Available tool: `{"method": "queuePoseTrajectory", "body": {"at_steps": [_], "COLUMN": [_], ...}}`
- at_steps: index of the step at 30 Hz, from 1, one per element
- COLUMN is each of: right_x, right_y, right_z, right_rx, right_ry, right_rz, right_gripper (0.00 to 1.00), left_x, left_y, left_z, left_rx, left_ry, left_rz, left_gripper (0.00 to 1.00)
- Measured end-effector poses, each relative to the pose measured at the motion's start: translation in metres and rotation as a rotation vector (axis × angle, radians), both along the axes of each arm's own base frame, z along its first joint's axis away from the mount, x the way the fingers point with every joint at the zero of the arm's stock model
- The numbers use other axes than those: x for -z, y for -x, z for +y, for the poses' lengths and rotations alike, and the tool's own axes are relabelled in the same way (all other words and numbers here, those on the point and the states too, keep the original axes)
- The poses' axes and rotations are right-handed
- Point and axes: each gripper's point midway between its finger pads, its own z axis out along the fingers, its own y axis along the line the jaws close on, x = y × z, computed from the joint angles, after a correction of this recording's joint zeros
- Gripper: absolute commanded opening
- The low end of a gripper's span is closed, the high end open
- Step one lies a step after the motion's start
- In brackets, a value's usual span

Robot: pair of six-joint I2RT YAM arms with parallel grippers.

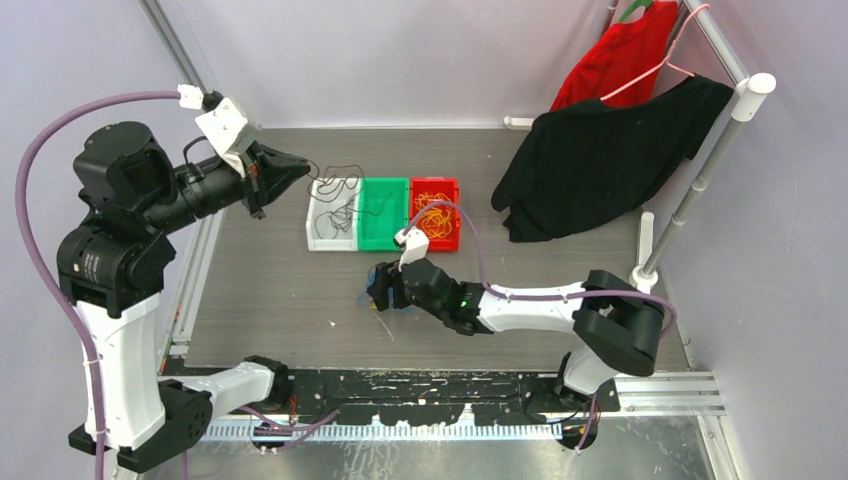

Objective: Untangle the cables

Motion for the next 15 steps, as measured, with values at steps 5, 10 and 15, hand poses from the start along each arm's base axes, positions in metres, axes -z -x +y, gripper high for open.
{"method": "queuePoseTrajectory", "body": {"at_steps": [5, 10, 15], "right_x": [-0.032, -0.061, -0.066], "right_y": [-0.005, -0.016, -0.028], "right_z": [-0.005, -0.013, -0.029], "right_rx": [0.029, 0.074, 0.145], "right_ry": [-0.013, -0.02, 0.024], "right_rz": [-0.032, -0.077, -0.094], "right_gripper": [0.77, 0.77, 0.77], "left_x": [0.031, 0.093, 0.175], "left_y": [-0.024, -0.065, -0.122], "left_z": [0.012, 0.025, 0.043], "left_rx": [-0.088, -0.174, -0.284], "left_ry": [-0.088, -0.249, -0.426], "left_rz": [-0.001, 0.05, 0.118], "left_gripper": [0.0, 0.0, 0.0]}}
